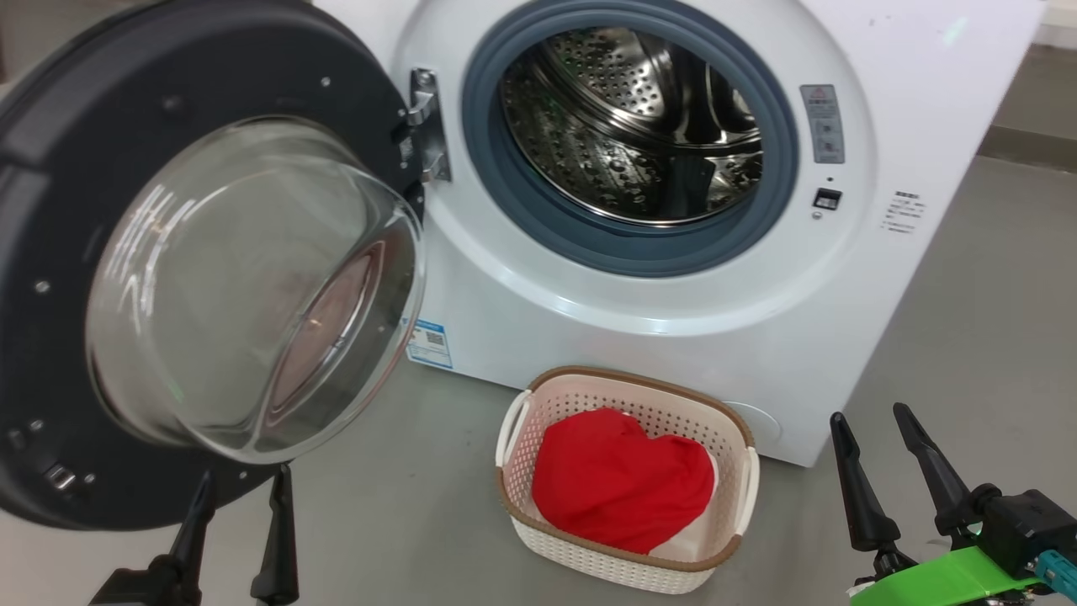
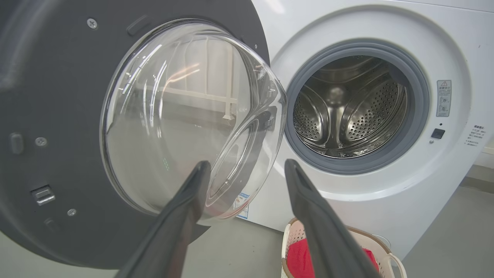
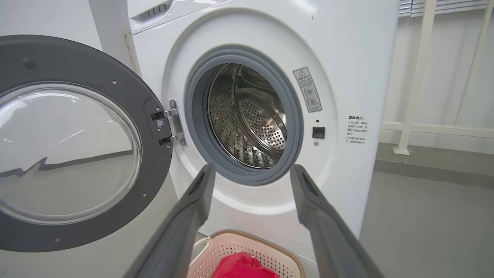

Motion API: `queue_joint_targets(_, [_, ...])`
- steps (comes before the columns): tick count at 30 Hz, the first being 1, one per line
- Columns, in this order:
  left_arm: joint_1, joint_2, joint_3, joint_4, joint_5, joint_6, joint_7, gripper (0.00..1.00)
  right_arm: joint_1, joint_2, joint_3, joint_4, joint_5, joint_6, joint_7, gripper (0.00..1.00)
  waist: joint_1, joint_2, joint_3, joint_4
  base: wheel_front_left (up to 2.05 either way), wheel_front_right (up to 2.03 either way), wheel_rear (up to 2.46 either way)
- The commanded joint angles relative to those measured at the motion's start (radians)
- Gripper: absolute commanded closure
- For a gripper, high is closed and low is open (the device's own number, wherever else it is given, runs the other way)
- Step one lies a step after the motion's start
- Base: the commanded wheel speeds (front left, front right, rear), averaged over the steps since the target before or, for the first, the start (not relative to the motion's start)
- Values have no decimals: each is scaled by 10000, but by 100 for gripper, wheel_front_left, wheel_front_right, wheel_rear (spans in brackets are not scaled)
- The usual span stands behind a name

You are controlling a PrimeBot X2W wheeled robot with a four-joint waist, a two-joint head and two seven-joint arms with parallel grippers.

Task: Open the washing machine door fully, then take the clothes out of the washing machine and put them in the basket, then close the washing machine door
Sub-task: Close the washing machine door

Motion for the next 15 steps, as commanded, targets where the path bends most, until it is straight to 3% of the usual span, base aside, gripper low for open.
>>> queue_joint_targets(1, [-223,205,345,-318,-20,84,19,0,-432,-76,216,-294,43,65,-65,0,0,-1,-12,288,0,0,0])
queue_joint_targets(15, [-166,359,450,-349,-91,285,-14,0,-601,-4,356,-50,124,65,-65,0,0,-1,107,659,0,0,0])
